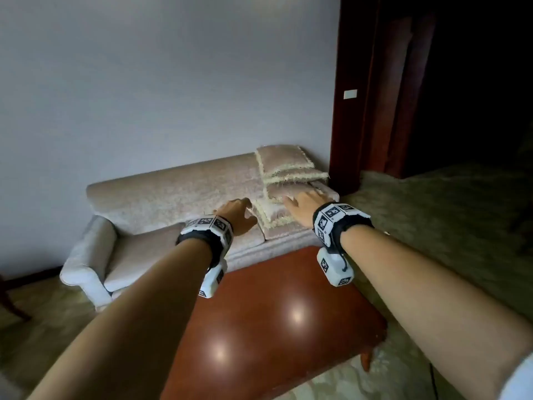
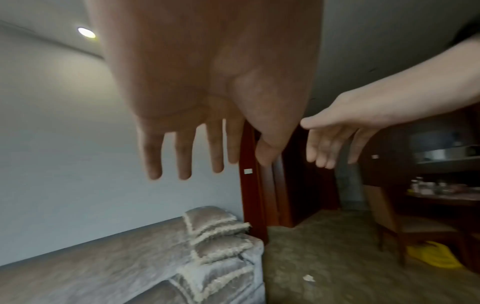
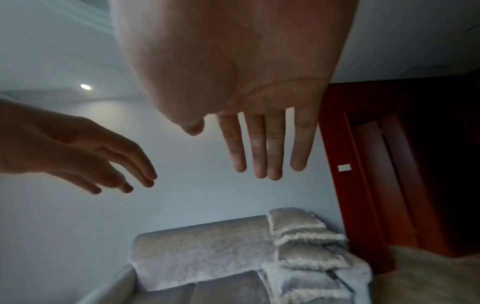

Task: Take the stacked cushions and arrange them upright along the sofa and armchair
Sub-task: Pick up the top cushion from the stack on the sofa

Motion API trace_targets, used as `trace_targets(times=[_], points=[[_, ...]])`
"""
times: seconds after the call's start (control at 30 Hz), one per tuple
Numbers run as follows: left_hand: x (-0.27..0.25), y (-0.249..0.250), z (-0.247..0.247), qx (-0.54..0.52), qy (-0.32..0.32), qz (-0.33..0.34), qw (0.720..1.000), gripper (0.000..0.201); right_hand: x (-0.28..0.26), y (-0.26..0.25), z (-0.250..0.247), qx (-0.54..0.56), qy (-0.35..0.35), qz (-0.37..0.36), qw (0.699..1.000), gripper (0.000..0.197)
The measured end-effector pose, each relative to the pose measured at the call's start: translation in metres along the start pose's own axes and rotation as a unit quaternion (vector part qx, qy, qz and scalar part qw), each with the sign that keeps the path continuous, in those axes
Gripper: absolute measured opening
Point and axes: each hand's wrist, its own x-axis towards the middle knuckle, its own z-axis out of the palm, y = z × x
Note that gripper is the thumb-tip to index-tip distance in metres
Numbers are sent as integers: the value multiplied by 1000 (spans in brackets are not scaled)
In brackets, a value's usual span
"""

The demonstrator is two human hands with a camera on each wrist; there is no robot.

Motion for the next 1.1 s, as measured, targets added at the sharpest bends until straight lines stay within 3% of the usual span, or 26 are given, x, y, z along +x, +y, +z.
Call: trace_targets(times=[0.1,0.27,0.6,0.8,0.9,1.1], points=[[10,37,19,25,-38,42,998,47,-7,39,3,-46,3,20,999,56],[37,106,51,35,-52,76,995,45,-13,121,-1,-86,-57,42,994,42],[121,281,103,58,-42,88,994,36,7,327,-51,-87,-90,121,985,43],[169,379,137,-24,-71,122,990,24,7,430,-83,-84,-106,126,983,33],[201,425,155,4,-91,155,984,29,10,476,-90,-40,-126,128,983,21],[265,494,204,-7,-143,204,969,22,31,554,-90,-32,-150,152,976,21]])
